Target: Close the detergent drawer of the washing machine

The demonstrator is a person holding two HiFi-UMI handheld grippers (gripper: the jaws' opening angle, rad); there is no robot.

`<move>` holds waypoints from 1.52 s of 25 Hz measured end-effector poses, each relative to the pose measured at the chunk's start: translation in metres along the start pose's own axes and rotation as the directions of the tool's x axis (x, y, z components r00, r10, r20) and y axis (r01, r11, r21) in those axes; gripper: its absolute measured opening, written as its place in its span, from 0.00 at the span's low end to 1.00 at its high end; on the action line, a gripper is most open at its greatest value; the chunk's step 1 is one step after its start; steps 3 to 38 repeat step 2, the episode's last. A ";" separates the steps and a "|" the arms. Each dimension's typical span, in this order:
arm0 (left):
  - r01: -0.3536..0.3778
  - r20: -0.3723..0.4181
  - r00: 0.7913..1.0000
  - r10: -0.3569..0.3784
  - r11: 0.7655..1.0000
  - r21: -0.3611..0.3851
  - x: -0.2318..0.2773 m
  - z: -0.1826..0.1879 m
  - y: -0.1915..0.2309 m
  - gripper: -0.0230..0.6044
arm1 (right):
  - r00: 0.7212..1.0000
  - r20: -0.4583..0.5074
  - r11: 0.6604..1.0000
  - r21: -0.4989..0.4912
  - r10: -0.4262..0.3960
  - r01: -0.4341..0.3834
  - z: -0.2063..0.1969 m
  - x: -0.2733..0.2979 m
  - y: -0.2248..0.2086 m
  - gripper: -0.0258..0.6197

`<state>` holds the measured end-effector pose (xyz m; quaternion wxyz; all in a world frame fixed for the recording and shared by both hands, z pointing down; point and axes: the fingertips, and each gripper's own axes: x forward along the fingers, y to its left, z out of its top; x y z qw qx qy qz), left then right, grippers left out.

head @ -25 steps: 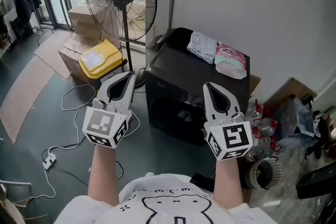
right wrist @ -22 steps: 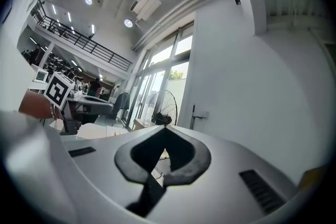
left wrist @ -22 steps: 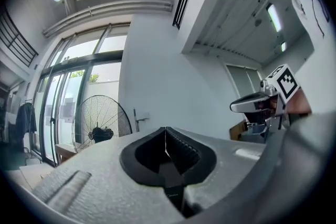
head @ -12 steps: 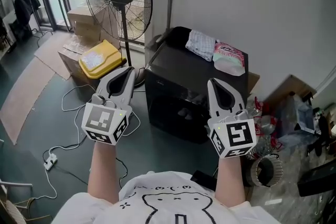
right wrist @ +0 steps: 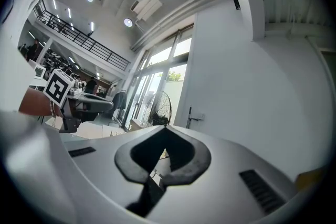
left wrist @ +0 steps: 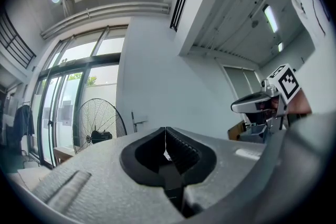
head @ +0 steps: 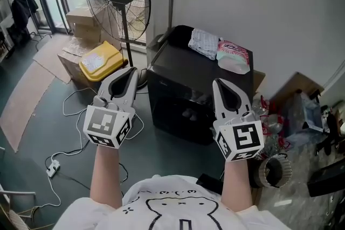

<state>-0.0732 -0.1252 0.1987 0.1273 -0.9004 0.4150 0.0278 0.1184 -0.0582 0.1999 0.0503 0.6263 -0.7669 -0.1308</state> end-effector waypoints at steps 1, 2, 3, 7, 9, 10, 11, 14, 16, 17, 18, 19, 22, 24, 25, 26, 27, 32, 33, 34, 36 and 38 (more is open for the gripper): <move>0.000 0.001 1.000 0.000 1.000 -0.001 0.000 -0.001 0.000 0.06 | 1.000 0.001 1.000 0.001 0.000 0.000 -0.001 0.000 0.001 0.04; 0.000 0.003 1.000 0.000 1.000 -0.002 -0.001 -0.001 0.000 0.06 | 1.000 0.002 1.000 0.001 0.000 0.000 -0.001 -0.001 0.001 0.04; 0.000 0.003 1.000 0.000 1.000 -0.002 -0.001 -0.001 0.000 0.06 | 1.000 0.002 1.000 0.001 0.000 0.000 -0.001 -0.001 0.001 0.04; 0.000 0.003 1.000 0.000 1.000 -0.002 -0.001 -0.001 0.000 0.06 | 1.000 0.002 1.000 0.001 0.000 0.000 -0.001 -0.001 0.001 0.04; 0.000 0.003 1.000 0.000 1.000 -0.002 -0.001 -0.001 0.000 0.06 | 1.000 0.002 1.000 0.001 0.000 0.000 -0.001 -0.001 0.001 0.04; 0.000 0.003 1.000 0.000 1.000 -0.002 -0.001 -0.001 0.000 0.06 | 1.000 0.002 1.000 0.001 0.000 0.000 -0.001 -0.001 0.001 0.04; 0.000 0.003 1.000 0.000 1.000 -0.002 -0.001 -0.001 0.000 0.06 | 1.000 0.002 1.000 0.001 0.000 0.000 -0.001 -0.001 0.001 0.04; 0.000 0.003 1.000 0.000 1.000 -0.002 -0.001 -0.001 0.000 0.06 | 1.000 0.002 1.000 0.001 0.000 0.000 -0.001 -0.001 0.001 0.04; 0.000 0.003 1.000 0.000 1.000 -0.002 -0.001 -0.001 0.000 0.06 | 1.000 0.002 1.000 0.001 0.000 0.000 -0.001 -0.001 0.001 0.04; 0.000 0.003 1.000 0.000 1.000 -0.002 -0.001 -0.001 0.000 0.06 | 1.000 0.002 1.000 0.001 0.000 0.000 -0.001 -0.001 0.001 0.04; 0.000 0.003 1.000 0.000 1.000 -0.002 -0.001 -0.001 0.000 0.06 | 1.000 0.002 1.000 0.001 0.000 0.000 -0.001 -0.001 0.001 0.04; 0.000 0.003 1.000 0.000 1.000 -0.002 -0.001 -0.001 0.000 0.06 | 1.000 0.002 1.000 0.001 0.000 0.000 -0.001 -0.001 0.001 0.04; 0.000 0.003 1.000 0.000 1.000 -0.002 -0.001 -0.001 0.000 0.06 | 1.000 0.002 1.000 0.001 0.000 0.000 -0.001 -0.001 0.001 0.04; 0.000 0.003 1.000 0.000 1.000 -0.002 -0.001 -0.001 0.000 0.06 | 1.000 0.002 1.000 0.001 0.000 0.000 -0.001 -0.001 0.001 0.04; 0.000 0.003 1.000 0.000 1.000 -0.002 -0.001 -0.001 0.000 0.06 | 1.000 0.002 1.000 0.001 0.000 0.000 -0.001 -0.001 0.001 0.04; 0.000 0.003 1.000 0.000 1.000 -0.002 -0.001 -0.001 0.000 0.06 | 1.000 0.002 1.000 0.001 0.000 0.000 -0.001 -0.001 0.001 0.04; 0.000 0.003 1.000 0.000 1.000 -0.002 -0.001 -0.001 0.000 0.06 | 1.000 0.002 1.000 0.001 0.000 0.000 -0.001 -0.001 0.001 0.04; 0.000 0.003 1.000 0.000 1.000 -0.002 -0.001 -0.001 0.000 0.06 | 1.000 0.002 1.000 0.001 0.000 0.000 -0.001 -0.001 0.001 0.04; 0.000 0.003 1.000 0.000 1.000 -0.002 -0.001 -0.001 0.000 0.06 | 1.000 0.002 1.000 0.001 0.000 0.000 -0.001 -0.001 0.001 0.04; 0.000 0.003 1.000 0.000 1.000 -0.002 -0.001 -0.001 0.000 0.06 | 1.000 0.002 1.000 0.001 0.000 0.000 -0.001 -0.001 0.001 0.04; 0.000 0.003 1.000 0.000 1.000 -0.002 -0.001 -0.001 0.000 0.06 | 1.000 0.002 1.000 0.001 0.000 0.000 -0.001 -0.001 0.001 0.04; 0.000 0.003 1.000 0.000 1.000 -0.002 -0.001 -0.001 0.000 0.06 | 1.000 0.002 1.000 0.001 0.000 0.000 -0.001 -0.001 0.001 0.04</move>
